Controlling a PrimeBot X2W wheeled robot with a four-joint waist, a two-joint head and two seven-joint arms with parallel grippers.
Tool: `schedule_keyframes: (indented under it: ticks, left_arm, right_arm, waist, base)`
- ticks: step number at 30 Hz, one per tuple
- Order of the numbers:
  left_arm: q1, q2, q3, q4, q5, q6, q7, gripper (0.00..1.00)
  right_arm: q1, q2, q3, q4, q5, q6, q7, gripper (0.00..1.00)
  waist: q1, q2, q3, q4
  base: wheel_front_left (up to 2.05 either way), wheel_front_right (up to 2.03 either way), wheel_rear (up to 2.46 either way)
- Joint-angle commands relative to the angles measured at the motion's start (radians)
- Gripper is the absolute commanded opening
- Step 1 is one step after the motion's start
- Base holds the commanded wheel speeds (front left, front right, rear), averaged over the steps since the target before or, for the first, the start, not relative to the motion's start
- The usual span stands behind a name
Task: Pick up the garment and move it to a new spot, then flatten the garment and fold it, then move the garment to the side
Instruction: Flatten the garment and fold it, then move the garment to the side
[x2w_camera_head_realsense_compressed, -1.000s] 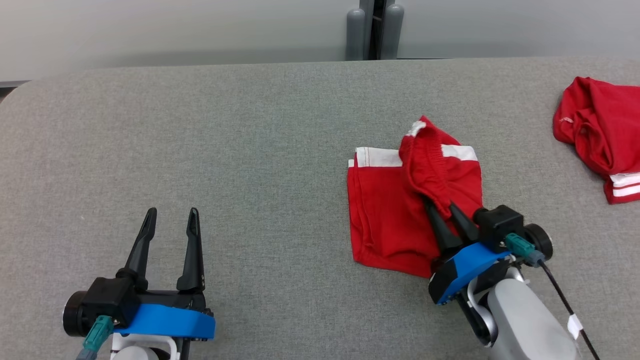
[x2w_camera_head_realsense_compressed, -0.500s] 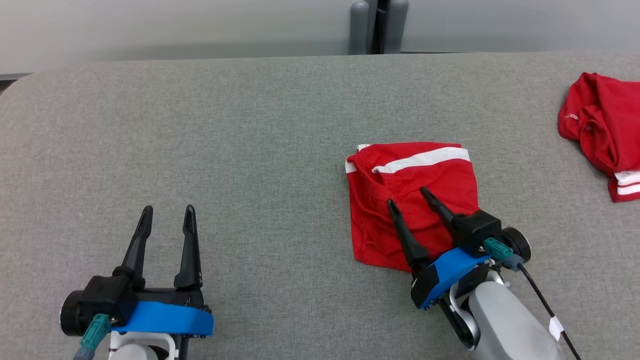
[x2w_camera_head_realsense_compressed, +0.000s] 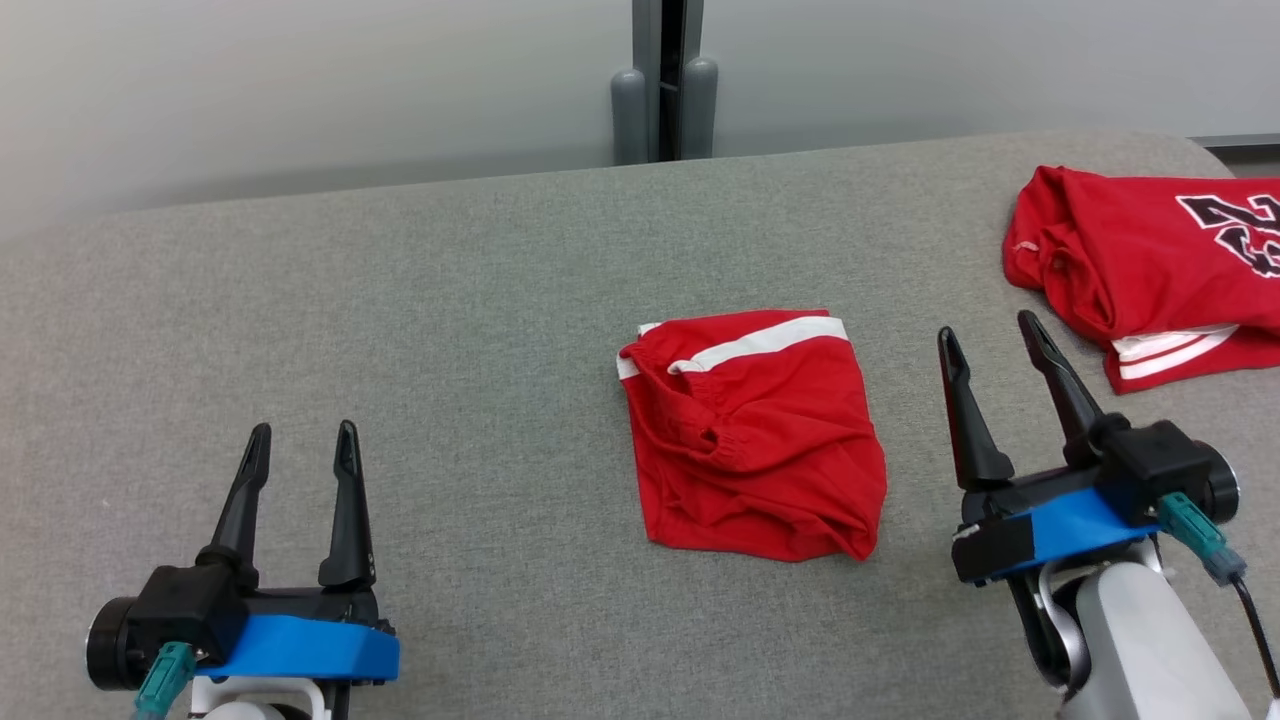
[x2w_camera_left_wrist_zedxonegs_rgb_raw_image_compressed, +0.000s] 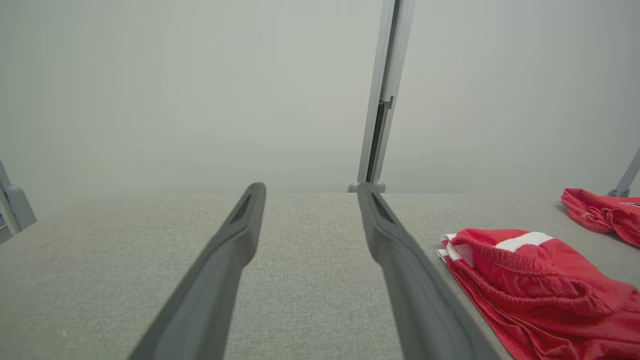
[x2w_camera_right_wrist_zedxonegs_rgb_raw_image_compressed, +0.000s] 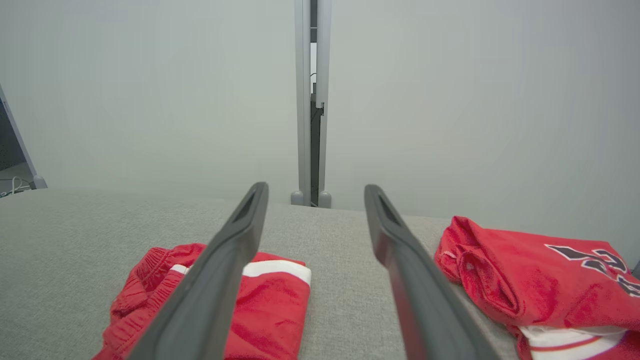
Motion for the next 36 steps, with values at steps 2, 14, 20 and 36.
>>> schedule_keyframes:
  ticks: [2,14,20,36]
  left_arm:
    - [0.012,0.004,0.011,-0.003,0.007,-0.004,-0.004,1.0]
    - [0.083,0.004,0.037,0.01,0.042,-0.001,-0.004,1.0]
    - [0.121,0.004,0.056,0.023,0.045,-0.009,-0.004,1.0]
    - [0.089,0.004,0.045,0.035,0.035,-0.009,-0.004,1.0]
  right_arm:
    - [0.038,0.004,-0.015,-0.028,0.001,-0.001,0.001,1.0]
    - [0.267,0.058,-0.081,-0.167,0.002,-0.001,0.0,1.0]
    - [0.317,0.074,-0.074,-0.177,0.003,-0.001,0.0,1.0]
    - [0.235,0.073,-0.036,-0.119,-0.008,-0.001,0.0,1.0]
  waist:
    - [0.0001,-0.0001,-0.019,-0.015]
    - [0.0001,-0.0001,-0.086,-0.031]
    - [0.0001,-0.0001,-0.104,-0.034]
    - [0.0001,-0.0001,-0.088,-0.016]
  base:
    - [0.0,0.0,0.0]
    - [0.0,0.0,0.0]
    - [0.0,0.0,0.0]
    - [0.0,0.0,0.0]
